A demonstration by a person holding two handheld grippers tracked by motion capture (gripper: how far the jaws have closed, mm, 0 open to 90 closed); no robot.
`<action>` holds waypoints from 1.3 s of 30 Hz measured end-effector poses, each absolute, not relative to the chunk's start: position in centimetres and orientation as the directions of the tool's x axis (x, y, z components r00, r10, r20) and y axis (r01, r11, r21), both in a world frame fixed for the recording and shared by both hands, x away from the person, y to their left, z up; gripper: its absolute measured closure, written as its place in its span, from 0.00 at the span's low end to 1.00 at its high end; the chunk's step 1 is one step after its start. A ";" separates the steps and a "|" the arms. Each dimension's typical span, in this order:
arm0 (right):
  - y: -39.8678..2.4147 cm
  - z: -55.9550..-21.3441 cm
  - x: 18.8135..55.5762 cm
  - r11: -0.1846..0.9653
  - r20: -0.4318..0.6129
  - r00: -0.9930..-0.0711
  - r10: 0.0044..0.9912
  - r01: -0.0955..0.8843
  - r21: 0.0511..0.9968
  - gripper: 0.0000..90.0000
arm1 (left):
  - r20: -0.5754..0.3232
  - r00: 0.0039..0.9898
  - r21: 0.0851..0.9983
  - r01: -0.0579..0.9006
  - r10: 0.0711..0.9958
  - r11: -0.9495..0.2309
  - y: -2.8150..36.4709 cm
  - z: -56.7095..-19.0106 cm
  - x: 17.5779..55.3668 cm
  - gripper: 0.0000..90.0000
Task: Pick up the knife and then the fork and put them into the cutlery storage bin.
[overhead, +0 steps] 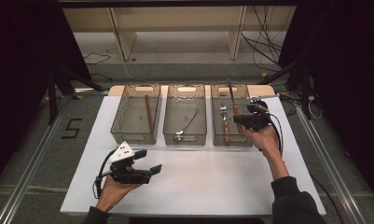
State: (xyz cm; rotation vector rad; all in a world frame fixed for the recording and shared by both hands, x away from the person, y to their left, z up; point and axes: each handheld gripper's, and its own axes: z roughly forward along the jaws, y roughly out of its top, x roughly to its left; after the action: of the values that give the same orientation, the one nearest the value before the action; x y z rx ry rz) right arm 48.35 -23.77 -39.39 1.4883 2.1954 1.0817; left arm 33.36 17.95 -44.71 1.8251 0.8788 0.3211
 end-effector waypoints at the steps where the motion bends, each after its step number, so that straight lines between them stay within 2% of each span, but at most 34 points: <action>1: -23.8 -39.7 48.7 0.183 0.181 -0.420 0.889 0.690 0.701 0.90 | -0.174 0.697 0.887 0.418 0.696 -0.196 18.0 -44.8 33.3 0.18; 16: -23.9 -41.7 50.4 0.161 0.182 -0.332 0.925 0.779 0.606 0.88 | -0.173 0.691 0.892 0.412 0.702 -0.186 18.2 -45.3 32.9 0.18; 18: -24.1 -41.7 50.4 0.145 0.198 -0.328 0.924 0.777 0.613 0.74 | -0.175 0.689 0.893 0.411 0.704 -0.180 18.2 -45.3 32.9 0.18; 22: -24.1 -40.9 49.8 0.149 0.203 -0.357 0.912 0.749 0.645 0.61 | -0.176 0.688 0.894 0.410 0.704 -0.178 18.4 -45.3 32.9 0.18; 32: -23.2 -39.1 47.0 0.197 0.181 -0.459 0.870 0.659 0.726 0.48 | -0.177 0.689 0.891 0.416 0.703 -0.182 18.3 -45.4 32.9 0.18; 39: -22.3 -38.8 43.4 0.212 0.171 -0.556 0.814 0.557 0.803 0.40 | -0.191 0.688 0.888 0.425 0.701 -0.175 18.2 -45.6 32.8 0.18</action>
State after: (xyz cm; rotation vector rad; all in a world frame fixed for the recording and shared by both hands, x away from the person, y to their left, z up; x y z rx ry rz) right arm 43.37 -22.31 -38.77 1.2908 2.2022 1.2657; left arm 32.82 18.23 -45.59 1.8082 0.8925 0.3151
